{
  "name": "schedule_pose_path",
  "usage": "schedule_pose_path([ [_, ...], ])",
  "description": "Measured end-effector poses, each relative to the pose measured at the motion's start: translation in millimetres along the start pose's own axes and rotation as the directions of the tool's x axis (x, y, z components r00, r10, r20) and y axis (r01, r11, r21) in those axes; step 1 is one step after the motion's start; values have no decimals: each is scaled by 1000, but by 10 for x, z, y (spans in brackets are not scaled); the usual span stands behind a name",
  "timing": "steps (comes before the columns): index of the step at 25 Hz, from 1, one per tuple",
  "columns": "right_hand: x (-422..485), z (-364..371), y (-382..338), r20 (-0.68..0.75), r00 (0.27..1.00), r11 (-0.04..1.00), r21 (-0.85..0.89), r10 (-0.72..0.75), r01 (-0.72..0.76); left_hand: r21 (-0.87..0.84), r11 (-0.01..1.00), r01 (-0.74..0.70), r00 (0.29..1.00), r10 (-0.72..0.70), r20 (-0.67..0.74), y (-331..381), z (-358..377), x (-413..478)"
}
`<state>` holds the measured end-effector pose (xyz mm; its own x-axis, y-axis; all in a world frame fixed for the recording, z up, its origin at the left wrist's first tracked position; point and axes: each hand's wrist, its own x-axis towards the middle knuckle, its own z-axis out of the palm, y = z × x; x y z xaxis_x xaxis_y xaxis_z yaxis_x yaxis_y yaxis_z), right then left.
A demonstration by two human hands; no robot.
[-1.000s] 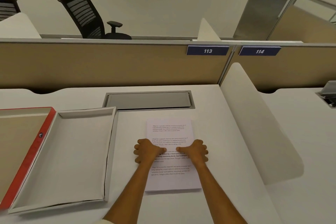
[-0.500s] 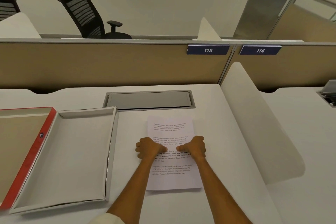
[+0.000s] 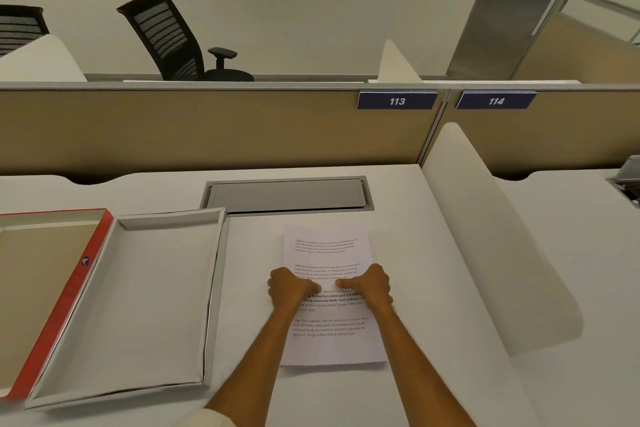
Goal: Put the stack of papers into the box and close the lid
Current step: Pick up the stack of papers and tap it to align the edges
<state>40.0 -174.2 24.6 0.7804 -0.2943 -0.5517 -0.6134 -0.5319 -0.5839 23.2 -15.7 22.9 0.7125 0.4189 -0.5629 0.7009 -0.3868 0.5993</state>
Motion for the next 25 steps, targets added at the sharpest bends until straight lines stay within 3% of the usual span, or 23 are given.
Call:
schedule_pose_path([
  [7,-133,48,-42,-72,997,999,-12,-34,33,-54,994,-100,994,97,-50,-22,-50,-76],
  [10,-243,-9,-125,-134,988,997,-9,-75,75,-129,977,-170,978,151,-145,-36,-80,-179],
  [12,-297,-72,-158,-214,961,983,14,-175,182,-198,945,-260,948,210,-239,-19,-91,-281],
  [15,-410,-165,-157,-333,882,894,183,-335,409,-321,852,-413,887,297,-353,64,-137,-449],
  [18,-526,-230,-146,-413,818,722,408,-400,559,-474,695,-541,832,357,-425,145,-173,-609],
  [21,-584,-219,-94,-480,776,608,490,-410,625,-541,567,-621,783,410,-468,153,-166,-680],
  [25,-588,-183,20,-492,772,555,539,-403,633,-552,531,-643,766,438,-471,83,-107,-701],
])
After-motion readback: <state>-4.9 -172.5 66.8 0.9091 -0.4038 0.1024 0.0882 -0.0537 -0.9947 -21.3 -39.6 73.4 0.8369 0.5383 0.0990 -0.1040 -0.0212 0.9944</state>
